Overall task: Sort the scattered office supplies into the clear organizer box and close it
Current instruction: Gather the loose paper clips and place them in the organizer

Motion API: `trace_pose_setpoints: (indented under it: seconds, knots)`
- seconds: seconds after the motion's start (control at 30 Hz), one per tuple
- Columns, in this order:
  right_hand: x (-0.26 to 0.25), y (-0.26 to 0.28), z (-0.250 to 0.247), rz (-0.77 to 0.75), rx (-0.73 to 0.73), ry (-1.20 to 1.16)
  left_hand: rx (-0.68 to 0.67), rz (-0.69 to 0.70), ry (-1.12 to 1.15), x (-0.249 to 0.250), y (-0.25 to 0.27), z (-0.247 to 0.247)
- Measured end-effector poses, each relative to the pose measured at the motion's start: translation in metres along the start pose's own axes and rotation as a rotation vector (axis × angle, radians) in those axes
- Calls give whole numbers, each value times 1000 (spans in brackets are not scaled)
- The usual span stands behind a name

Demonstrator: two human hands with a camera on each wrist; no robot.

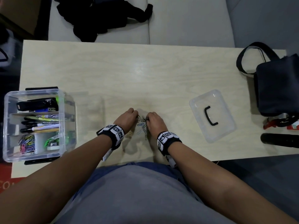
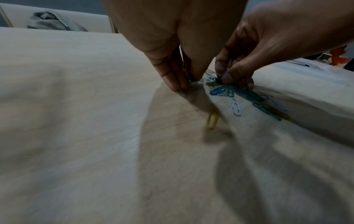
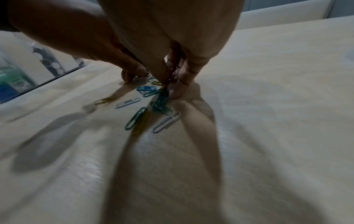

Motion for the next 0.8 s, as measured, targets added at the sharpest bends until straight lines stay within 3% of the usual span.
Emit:
trace_pose_setpoints:
  seconds: [0.43,0.8]
  knots:
    - [2,14,-19,36,67,-284,185,-15,110,-11,31,-20]
    - [-84,33,-33,-190,130,-470,455,-91,218,-29,96,-63]
Point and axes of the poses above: each hand's wrist, its own y-axis away from the middle knuckle, its own z-axis out of the palm, x = y × z, the point moved 3 cm from there along -y, towards the middle knuckle, and after that the axes turned 7 degrees about z, right-handed, at the moved point
